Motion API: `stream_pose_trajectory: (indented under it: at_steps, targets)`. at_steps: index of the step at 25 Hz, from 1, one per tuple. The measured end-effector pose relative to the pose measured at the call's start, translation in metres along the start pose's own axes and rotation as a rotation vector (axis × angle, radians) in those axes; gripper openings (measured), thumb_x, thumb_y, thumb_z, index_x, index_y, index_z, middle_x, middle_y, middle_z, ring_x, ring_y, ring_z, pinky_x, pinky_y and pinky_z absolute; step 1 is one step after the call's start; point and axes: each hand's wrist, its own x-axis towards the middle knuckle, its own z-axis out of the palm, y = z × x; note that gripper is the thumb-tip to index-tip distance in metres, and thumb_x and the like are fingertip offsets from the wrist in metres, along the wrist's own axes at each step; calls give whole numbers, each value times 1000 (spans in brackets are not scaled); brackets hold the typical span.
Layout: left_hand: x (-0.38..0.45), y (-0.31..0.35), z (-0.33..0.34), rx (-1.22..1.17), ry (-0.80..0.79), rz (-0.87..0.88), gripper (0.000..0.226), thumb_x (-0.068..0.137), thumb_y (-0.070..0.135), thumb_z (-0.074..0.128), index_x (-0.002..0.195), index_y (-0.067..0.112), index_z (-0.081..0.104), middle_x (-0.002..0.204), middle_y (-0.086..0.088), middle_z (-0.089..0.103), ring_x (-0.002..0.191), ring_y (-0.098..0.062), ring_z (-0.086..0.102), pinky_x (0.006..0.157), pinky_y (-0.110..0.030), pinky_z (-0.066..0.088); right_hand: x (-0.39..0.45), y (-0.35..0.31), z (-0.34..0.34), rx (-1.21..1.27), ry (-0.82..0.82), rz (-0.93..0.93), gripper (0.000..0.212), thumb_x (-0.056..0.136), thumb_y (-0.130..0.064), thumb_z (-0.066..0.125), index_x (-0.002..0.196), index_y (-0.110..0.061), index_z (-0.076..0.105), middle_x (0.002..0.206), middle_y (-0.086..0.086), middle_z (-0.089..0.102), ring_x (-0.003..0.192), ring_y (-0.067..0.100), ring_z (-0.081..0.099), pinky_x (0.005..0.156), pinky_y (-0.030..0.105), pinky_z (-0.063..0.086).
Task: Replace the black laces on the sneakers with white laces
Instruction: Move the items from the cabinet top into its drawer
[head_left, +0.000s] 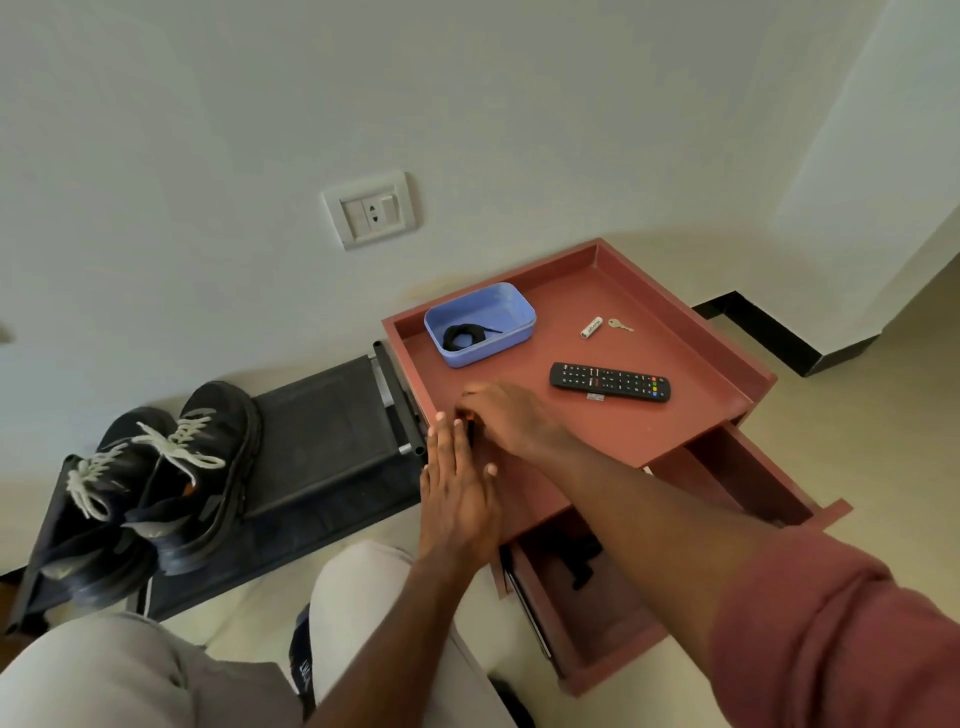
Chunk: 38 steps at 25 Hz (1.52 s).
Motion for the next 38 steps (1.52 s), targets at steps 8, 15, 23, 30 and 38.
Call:
stream_pose_trajectory:
  at_steps: [8,15,23,30,38]
  targets:
    - [0,2,-3,80,-14,-18,74,107,57,23,167,20,0,175,1,-10,160,-16,-12,130,-50,10,-98,45,-8,-9,14,259,20,89,-9,59,97,-20,74,98,1,64,96,30,63,70,41,50]
    - [-15,37,1,356,-134,306,70,109,54,25,167,16,12,174,-5,5,161,-19,-2,130,-41,-3,-233,81,-40,-71,-231,426,23,97,-27,67,116,-31,77,109,-4,67,109,21,61,83,38,54]
    - [-22,49,12,730,-349,298,77,107,60,19,166,12,6,174,-12,5,160,-28,10,129,-52,9,-230,68,-3,-83,-375,798,30,90,-24,75,119,-18,71,121,9,71,113,32,70,88,39,57]
    - [-19,46,14,765,-350,333,75,108,56,18,166,11,4,174,-13,3,160,-29,10,128,-52,12,-201,59,31,1,-452,860,35,96,-15,66,131,-13,66,135,11,66,127,32,63,100,47,56]
    - [-18,53,13,609,-341,236,77,107,61,20,166,14,5,174,-9,0,161,-27,4,128,-50,11,-216,55,-30,-73,52,816,22,103,-32,56,107,-15,70,104,5,72,96,29,72,79,41,59]
